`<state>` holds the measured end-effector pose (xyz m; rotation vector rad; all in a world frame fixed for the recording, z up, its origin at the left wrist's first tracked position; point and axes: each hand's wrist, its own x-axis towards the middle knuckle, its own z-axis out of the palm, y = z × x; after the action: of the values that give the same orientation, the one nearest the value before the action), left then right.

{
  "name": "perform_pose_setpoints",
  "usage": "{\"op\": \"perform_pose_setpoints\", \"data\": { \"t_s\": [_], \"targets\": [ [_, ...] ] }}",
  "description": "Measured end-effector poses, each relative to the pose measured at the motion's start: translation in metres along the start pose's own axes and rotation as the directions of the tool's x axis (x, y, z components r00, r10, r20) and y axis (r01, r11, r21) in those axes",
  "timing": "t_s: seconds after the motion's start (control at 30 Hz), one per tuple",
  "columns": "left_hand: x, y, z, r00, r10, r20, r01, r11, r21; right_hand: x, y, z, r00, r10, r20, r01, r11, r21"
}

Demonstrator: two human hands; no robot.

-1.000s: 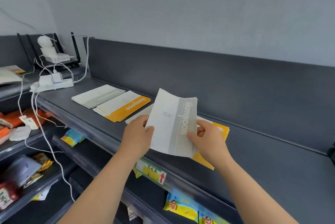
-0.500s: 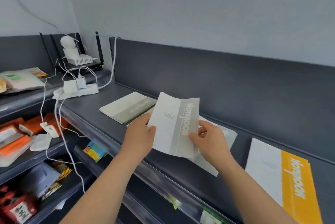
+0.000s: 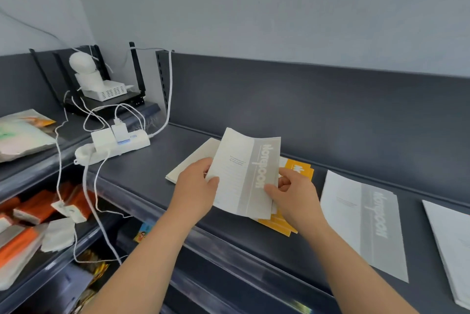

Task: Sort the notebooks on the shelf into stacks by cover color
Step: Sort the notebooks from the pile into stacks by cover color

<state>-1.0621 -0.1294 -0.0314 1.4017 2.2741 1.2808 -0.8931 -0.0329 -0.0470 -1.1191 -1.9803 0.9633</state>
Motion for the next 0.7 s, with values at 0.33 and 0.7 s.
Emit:
{"op": "perform_pose_setpoints", "data": {
  "t_s": [0.33,0.7],
  "targets": [
    [0.046,-0.040,-0.018,0.997,-0.024,-0.079,0.026,1.000,0.014,0.043,-0.018,0.048,1.000,-0.018,-0.001,0.018,0.996,-0.088],
    [0.078,-0.085,-0.022,0.997,-0.064,-0.038,0.066,0.997,0.044,0.063,-0.021,0.091,0.998,0.055,0.035,-0.044,0.961,-0.272]
  ]
}}
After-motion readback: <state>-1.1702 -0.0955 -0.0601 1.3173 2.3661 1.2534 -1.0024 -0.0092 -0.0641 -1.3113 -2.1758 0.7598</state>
